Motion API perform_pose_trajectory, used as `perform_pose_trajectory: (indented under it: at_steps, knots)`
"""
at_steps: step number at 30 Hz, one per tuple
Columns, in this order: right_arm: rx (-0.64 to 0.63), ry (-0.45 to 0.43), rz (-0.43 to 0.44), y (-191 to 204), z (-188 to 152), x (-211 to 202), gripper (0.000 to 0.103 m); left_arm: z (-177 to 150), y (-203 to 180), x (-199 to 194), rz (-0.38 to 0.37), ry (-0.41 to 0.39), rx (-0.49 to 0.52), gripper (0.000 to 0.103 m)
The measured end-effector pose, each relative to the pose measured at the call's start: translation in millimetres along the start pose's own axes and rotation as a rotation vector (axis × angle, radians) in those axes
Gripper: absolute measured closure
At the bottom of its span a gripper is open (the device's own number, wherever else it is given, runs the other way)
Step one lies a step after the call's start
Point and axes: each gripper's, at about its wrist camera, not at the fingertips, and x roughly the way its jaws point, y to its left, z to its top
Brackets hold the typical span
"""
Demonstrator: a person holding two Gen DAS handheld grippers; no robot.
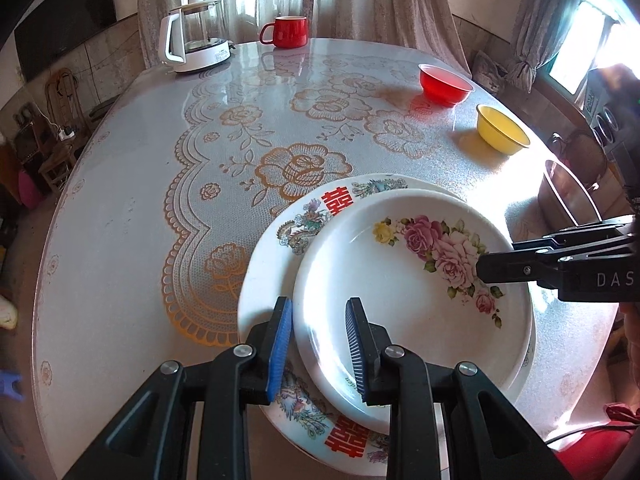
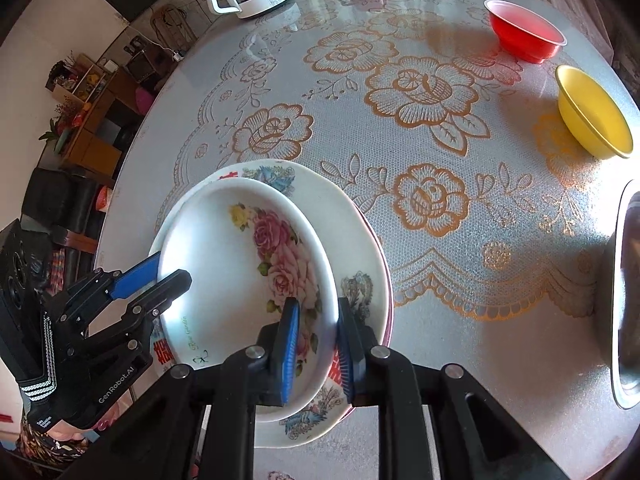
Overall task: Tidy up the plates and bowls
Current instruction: 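Lower the rose-patterned plate onto the double-happiness plate and open both grippers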
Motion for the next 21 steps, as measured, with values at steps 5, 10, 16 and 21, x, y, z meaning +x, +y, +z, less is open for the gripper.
perform_pose_trajectory:
  at_steps: [5, 10, 16, 21]
  knots:
    - [-0.028, -0.001, -0.033, 6, -2, 0, 0.080, -3, 2, -3, 0.006, -0.003, -0.008, 0.075]
    - [-0.004, -0.018, -0.013, 1, -5, -7, 0.080, -5, 5, -8, 0.008, -0.006, -0.038, 0.073]
    - [-0.011, -0.027, 0.003, 2, -8, -10, 0.080, -5, 8, -12, 0.004, -0.011, -0.074, 0.073]
    - [-0.004, -0.031, 0.022, 3, -13, -12, 0.080, -2, 12, -18, -0.008, -0.023, -0.114, 0.056]
